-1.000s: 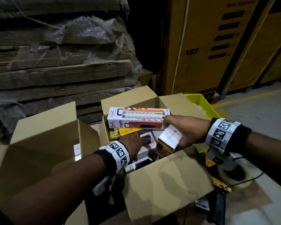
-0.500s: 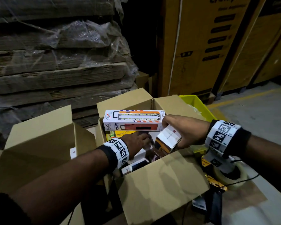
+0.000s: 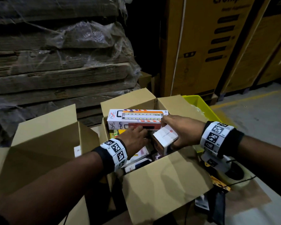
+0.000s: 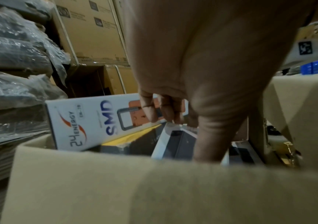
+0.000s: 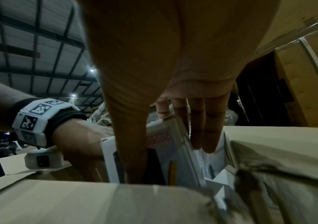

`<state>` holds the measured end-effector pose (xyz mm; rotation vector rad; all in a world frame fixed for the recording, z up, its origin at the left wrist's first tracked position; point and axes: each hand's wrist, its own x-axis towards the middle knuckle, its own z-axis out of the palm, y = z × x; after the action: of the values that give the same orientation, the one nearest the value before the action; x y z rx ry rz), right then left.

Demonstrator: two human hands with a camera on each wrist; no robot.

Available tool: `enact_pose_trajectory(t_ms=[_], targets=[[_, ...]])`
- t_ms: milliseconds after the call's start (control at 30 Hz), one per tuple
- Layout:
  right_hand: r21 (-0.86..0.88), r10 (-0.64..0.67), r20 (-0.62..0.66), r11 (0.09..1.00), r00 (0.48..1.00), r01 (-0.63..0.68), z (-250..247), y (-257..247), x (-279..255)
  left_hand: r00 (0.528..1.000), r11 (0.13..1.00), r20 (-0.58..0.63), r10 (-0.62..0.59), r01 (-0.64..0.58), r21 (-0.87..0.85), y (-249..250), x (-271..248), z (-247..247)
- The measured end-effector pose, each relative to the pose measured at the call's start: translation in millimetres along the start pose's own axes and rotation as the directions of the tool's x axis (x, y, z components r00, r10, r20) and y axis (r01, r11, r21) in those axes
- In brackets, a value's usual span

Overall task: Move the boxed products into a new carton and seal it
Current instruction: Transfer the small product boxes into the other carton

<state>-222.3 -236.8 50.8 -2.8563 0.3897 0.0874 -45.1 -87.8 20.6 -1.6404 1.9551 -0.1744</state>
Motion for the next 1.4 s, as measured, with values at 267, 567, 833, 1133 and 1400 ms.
enact_pose_trajectory(t_ms=[267,567,833,1133,1400], targets=[[0.009,0.043,0.055,0.999,0.998,-0.044,11.9,-2.6,2.8,0.997,0.997,-0.070,0.033,-0.037,-0.065,-1.3,-9.6,2.6],[0.114,0.110,-0.086,0.988,0.990,-0.100,3.7,-2.3,-2.2,0.997,0.999,-0.081,-0.004,0.000,-0.049,-0.9,-16.0,-4.2],[0.271,0.111,-0.258,0.962,0.960,-0.039,-35.4,-19.3,-3.5,0.965,0.824,-0.002,-0.264,0.224,-0.521,-59.1,-59.3,-38.1],[0.278,0.068,-0.334,0.960,0.940,0.029,-80.2,-60.6,15.6,0.837,0.514,-0.105,-0.537,0.226,-0.828,-109.6,-161.1,-51.4],[0.241,-0.084,-0.352,0.954,0.932,0.177,-98.5,-148.3,67.3,0.687,0.403,-0.060,-0.724,0.351,-0.845,-148.8,-260.8,-18.9]])
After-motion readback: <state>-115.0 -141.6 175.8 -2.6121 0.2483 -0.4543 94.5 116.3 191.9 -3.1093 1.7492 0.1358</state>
